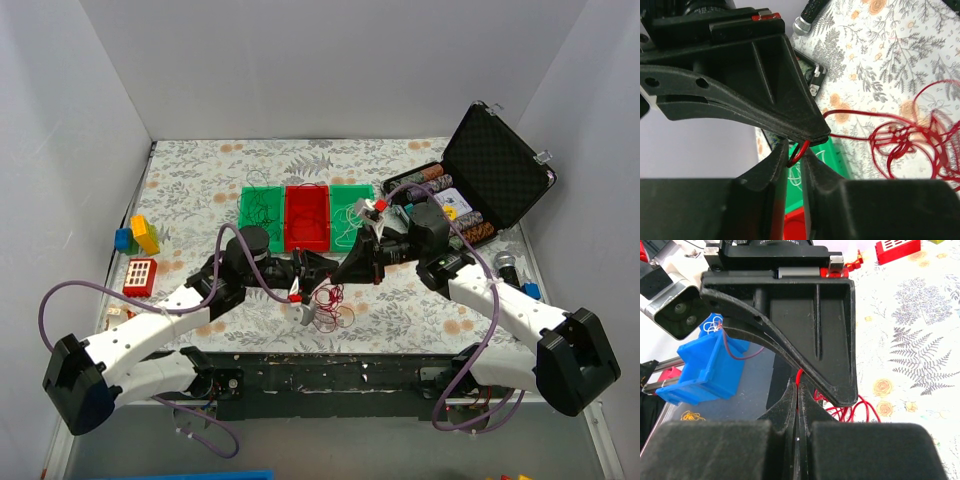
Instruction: Untangle the cables
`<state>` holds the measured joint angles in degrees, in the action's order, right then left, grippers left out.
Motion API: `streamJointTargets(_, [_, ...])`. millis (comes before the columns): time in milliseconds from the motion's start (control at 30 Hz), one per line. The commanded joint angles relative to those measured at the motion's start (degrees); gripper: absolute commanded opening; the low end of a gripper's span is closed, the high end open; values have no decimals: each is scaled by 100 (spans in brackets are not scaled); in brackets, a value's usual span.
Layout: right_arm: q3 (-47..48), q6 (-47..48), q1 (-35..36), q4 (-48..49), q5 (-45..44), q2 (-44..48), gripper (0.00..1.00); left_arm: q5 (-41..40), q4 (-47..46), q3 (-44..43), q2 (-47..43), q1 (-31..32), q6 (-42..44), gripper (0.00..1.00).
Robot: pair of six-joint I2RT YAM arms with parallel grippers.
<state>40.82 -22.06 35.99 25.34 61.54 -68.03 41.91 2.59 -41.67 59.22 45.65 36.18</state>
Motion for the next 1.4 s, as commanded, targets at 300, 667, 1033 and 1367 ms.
streamJointTargets(300, [14,579,-180,-449,-1528,965,50,-745,-619,-78,-7,120,-515,0])
streamJointTargets(667, [-662,1231,-180,-1190,-4122,2180,70,-807,-646,-438,89,137,-682,0])
streamJointTargets(1033, [-865,1099,-180,-610,-4406,1996,70,-596,-619,-720,2,313,-753,0])
streamJointTargets(1367, [-777,896,-180,-345,-3859,1722,71,-798,-619,-746,81,445,-700,0])
